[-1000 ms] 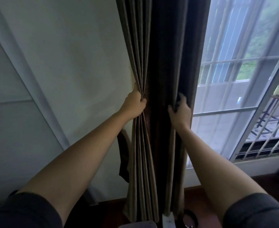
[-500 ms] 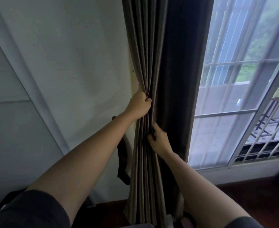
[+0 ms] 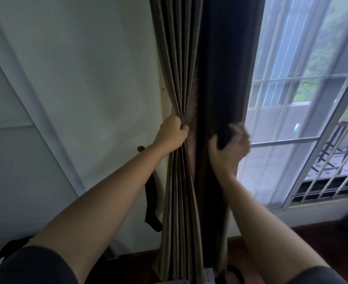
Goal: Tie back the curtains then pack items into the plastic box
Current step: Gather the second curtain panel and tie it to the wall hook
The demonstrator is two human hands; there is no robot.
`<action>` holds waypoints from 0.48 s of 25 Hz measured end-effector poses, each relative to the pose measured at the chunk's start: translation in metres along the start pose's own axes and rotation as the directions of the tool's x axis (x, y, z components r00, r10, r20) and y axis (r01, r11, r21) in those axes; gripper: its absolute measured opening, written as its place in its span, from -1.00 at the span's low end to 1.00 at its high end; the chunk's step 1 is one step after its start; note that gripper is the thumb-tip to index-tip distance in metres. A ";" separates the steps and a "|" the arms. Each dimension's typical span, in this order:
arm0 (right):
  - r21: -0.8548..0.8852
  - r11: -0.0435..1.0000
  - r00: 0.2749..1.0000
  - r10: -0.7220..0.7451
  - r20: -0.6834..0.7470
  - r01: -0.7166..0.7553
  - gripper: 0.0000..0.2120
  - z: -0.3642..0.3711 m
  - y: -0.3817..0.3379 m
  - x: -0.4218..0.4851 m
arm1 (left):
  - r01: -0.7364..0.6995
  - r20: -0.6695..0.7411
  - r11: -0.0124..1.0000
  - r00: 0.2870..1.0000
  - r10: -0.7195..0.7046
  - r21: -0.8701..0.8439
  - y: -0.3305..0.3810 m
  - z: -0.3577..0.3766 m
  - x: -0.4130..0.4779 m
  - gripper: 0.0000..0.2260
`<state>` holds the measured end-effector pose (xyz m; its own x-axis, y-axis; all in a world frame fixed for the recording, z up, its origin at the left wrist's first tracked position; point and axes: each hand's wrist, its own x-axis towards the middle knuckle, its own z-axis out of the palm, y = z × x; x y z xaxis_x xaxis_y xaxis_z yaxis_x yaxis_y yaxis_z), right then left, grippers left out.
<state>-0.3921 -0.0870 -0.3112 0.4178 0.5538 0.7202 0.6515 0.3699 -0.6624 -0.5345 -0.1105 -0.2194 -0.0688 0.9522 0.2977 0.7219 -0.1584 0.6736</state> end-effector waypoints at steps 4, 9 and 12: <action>0.165 0.950 0.953 0.232 0.197 -0.265 -0.27 -0.013 0.023 0.067 | -0.052 0.002 0.997 0.999 0.052 -0.060 -0.001 -0.002 -0.003 -0.73; -0.032 0.985 0.766 0.151 0.625 -0.169 -0.69 0.005 0.039 0.024 | -0.045 0.035 0.994 0.998 0.048 -0.099 -0.001 0.001 -0.001 -0.89; 0.106 0.978 0.687 0.047 0.725 -0.180 -0.73 0.015 0.043 -0.028 | -0.043 0.045 0.992 0.998 0.049 -0.115 -0.003 0.003 0.002 -0.74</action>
<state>-0.3854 -0.0760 -0.3630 -0.1414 0.9389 0.3137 0.4945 0.3415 -0.7993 -0.5342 -0.1073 -0.2227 -0.0021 0.9542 0.2992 0.6405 -0.2284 0.7332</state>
